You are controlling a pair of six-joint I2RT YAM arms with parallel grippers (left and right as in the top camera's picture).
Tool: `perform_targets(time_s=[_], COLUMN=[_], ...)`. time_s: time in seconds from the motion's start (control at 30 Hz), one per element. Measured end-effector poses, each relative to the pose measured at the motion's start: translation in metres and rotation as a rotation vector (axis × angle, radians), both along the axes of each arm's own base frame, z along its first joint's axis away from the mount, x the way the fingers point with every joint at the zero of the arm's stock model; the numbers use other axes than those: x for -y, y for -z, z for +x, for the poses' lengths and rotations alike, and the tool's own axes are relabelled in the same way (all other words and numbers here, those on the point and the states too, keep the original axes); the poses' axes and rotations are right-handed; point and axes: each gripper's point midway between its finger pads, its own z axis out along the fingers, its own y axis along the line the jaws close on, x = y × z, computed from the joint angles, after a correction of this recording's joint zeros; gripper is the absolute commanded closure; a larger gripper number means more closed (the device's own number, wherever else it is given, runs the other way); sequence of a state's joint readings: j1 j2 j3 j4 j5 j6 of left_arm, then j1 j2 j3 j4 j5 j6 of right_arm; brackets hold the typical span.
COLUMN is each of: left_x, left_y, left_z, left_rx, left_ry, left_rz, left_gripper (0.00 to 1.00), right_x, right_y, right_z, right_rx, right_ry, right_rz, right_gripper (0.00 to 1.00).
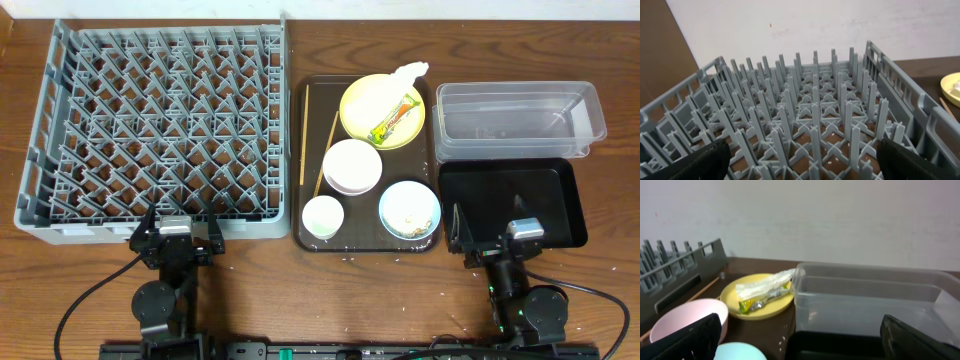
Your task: Sort waste into correct bins and load items into the dishwasher
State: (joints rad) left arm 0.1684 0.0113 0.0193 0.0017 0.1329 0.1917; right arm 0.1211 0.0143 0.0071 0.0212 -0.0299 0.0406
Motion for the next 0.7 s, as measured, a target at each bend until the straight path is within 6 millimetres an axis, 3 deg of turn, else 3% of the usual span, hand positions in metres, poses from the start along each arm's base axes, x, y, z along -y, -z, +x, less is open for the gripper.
perform_targets(time_s=[0.27,0.47,0.7], left_x=[0.000,0.001,0.003], left_y=[-0.007,-0.047,-0.094], left_z=[-0.001,-0.006,-0.018], left_rx=[0.018,0.102,0.151], left_ry=[-0.001,-0.002,0.000], left_rz=[-0.016,-0.048,-0.074], left_gripper=[0.05,0.05,0.06], right_x=[0.000,0.000,0.001], right_y=[-0.025,-0.030,-0.069], right_z=[-0.002,-0.002,-0.007], right_rx=[0.100,0.114,0.167], right_ry=[0.000,0.000,0.003], right_rz=[0.012,0.012,-0.003], right_gripper=[0.01,0.01,0.01])
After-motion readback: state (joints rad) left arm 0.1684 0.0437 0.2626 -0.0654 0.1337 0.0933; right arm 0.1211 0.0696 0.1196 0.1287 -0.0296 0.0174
